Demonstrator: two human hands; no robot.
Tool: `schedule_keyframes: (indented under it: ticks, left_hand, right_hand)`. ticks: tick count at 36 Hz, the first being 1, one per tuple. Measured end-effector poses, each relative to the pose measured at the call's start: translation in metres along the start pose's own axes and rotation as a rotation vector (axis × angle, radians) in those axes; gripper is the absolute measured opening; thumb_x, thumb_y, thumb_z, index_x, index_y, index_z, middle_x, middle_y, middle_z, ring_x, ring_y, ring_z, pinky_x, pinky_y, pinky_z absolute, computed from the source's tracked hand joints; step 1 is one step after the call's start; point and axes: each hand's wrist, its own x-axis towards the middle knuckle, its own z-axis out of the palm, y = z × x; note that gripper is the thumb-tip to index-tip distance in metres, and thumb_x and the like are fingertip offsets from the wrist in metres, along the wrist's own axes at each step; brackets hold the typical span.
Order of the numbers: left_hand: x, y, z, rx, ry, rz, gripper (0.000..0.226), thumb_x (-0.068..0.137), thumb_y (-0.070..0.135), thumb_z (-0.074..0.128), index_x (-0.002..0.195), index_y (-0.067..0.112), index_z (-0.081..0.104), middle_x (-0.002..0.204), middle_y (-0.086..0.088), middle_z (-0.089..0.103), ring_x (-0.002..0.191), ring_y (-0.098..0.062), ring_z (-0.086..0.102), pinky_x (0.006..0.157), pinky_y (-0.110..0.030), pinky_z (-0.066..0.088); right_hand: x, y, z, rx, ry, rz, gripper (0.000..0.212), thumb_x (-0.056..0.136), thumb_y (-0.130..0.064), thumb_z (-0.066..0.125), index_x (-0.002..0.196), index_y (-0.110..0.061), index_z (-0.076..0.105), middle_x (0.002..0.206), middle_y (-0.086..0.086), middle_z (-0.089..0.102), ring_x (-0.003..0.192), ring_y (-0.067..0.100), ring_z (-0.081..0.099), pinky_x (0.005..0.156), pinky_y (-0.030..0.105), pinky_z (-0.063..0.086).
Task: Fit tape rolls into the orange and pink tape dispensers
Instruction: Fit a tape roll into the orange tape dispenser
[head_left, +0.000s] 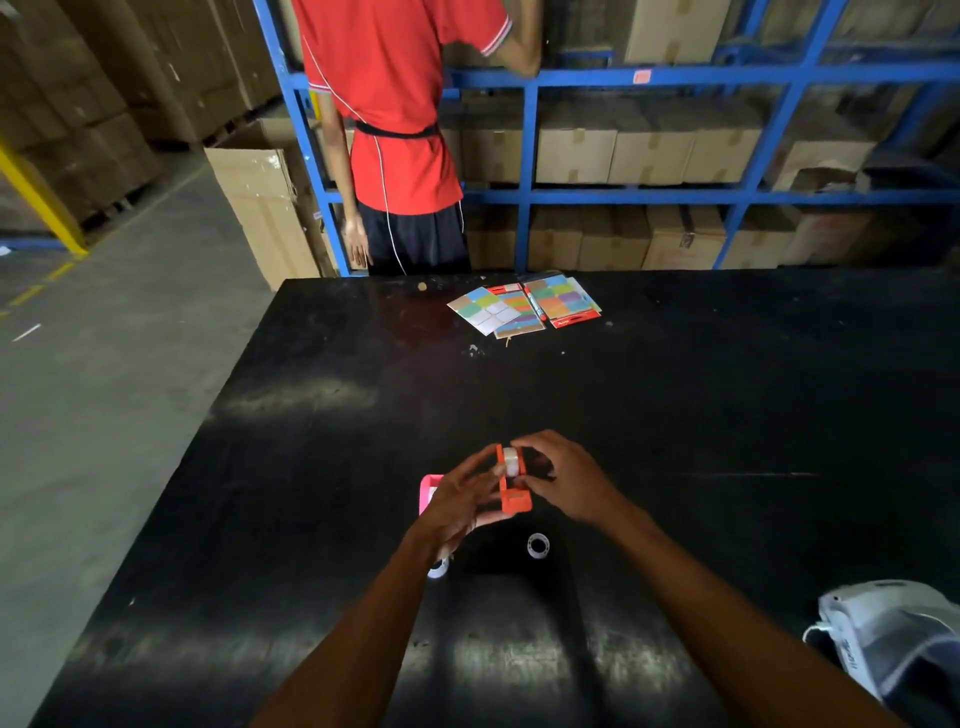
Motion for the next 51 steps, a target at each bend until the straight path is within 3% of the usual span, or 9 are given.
schedule_keyframes:
  ticks: [3, 6, 10, 15, 26, 34, 40, 45, 51]
  left_hand:
    - [0.0, 0.0, -0.001, 0.005, 0.019, 0.003, 0.024, 0.096, 0.023, 0.056, 0.116, 0.035, 0.063, 0.112, -0.006, 0.075, 0.103, -0.028, 0.072, 0.084, -0.041, 0.06]
    - [0.002, 0.0, -0.002, 0.011, 0.038, 0.014, 0.035, 0.095, 0.024, 0.059, 0.129, 0.028, 0.056, 0.117, -0.008, 0.073, 0.104, -0.03, 0.072, 0.085, -0.042, 0.059]
    - [0.003, 0.004, -0.004, 0.013, 0.046, 0.021, 0.039, 0.091, 0.025, 0.062, 0.129, 0.028, 0.056, 0.119, -0.01, 0.071, 0.105, -0.031, 0.071, 0.087, -0.043, 0.058]
    - [0.006, 0.003, -0.005, 0.014, 0.04, 0.027, 0.038, 0.092, 0.022, 0.064, 0.129, 0.025, 0.057, 0.118, -0.012, 0.072, 0.105, -0.035, 0.071, 0.089, -0.047, 0.057]
    - [0.011, 0.0, -0.012, 0.036, 0.065, 0.037, 0.04, 0.091, 0.022, 0.066, 0.13, 0.022, 0.055, 0.117, -0.014, 0.072, 0.104, -0.038, 0.071, 0.096, -0.057, 0.053]
    - [0.014, -0.002, -0.016, 0.05, 0.115, 0.033, 0.035, 0.089, 0.018, 0.068, 0.123, 0.024, 0.062, 0.115, -0.016, 0.072, 0.102, -0.038, 0.071, 0.091, -0.057, 0.056]
    - [0.015, 0.004, -0.016, 0.052, 0.155, 0.044, 0.031, 0.092, 0.012, 0.063, 0.121, 0.023, 0.062, 0.11, -0.014, 0.074, 0.098, -0.035, 0.072, 0.075, -0.042, 0.061]
    - [0.019, 0.004, -0.016, 0.045, 0.191, 0.038, 0.035, 0.09, 0.012, 0.065, 0.124, 0.02, 0.061, 0.11, -0.016, 0.074, 0.102, -0.04, 0.07, 0.08, -0.048, 0.061]
    - [0.02, 0.004, -0.016, 0.051, 0.181, 0.048, 0.032, 0.091, 0.016, 0.064, 0.122, 0.025, 0.062, 0.11, -0.015, 0.074, 0.101, -0.036, 0.071, 0.085, -0.05, 0.06]
  right_hand:
    - [0.0, -0.006, 0.002, -0.058, 0.028, -0.038, 0.048, 0.082, -0.023, 0.073, 0.126, -0.03, 0.053, 0.128, -0.01, 0.053, 0.117, 0.007, 0.053, 0.099, 0.036, 0.051]
    - [0.0, -0.013, 0.002, -0.105, 0.083, -0.099, 0.037, 0.085, -0.028, 0.07, 0.119, -0.029, 0.056, 0.125, -0.009, 0.054, 0.113, 0.006, 0.054, 0.097, 0.033, 0.05]
    - [0.002, -0.019, 0.001, -0.146, 0.112, -0.156, 0.024, 0.087, -0.033, 0.064, 0.11, -0.031, 0.057, 0.118, -0.01, 0.058, 0.108, 0.005, 0.056, 0.096, 0.035, 0.05]
    - [0.006, -0.02, 0.0, -0.224, 0.142, -0.21, 0.01, 0.086, -0.026, 0.067, 0.095, -0.028, 0.062, 0.112, -0.011, 0.063, 0.107, 0.003, 0.057, 0.099, 0.037, 0.046]
    - [0.005, -0.031, -0.004, -0.246, 0.083, -0.195, 0.005, 0.087, -0.025, 0.067, 0.089, -0.024, 0.063, 0.108, -0.011, 0.055, 0.105, 0.003, 0.05, 0.098, 0.025, 0.033]
    - [-0.003, -0.038, -0.005, -0.192, 0.085, -0.217, 0.005, 0.086, -0.027, 0.068, 0.089, -0.023, 0.067, 0.1, -0.012, 0.052, 0.099, 0.003, 0.048, 0.09, 0.031, 0.042]
    - [-0.015, -0.037, 0.0, -0.159, 0.096, -0.236, 0.005, 0.084, -0.029, 0.067, 0.088, -0.025, 0.067, 0.099, -0.014, 0.053, 0.097, 0.001, 0.048, 0.087, 0.031, 0.042]
    - [-0.026, -0.037, 0.008, -0.141, 0.108, -0.233, 0.006, 0.083, -0.03, 0.067, 0.084, -0.024, 0.066, 0.097, -0.012, 0.056, 0.094, 0.005, 0.05, 0.084, 0.031, 0.042]
    - [-0.033, -0.03, 0.023, -0.161, 0.104, -0.216, 0.004, 0.083, -0.031, 0.066, 0.085, -0.028, 0.065, 0.094, -0.01, 0.057, 0.09, 0.009, 0.052, 0.078, 0.035, 0.044]
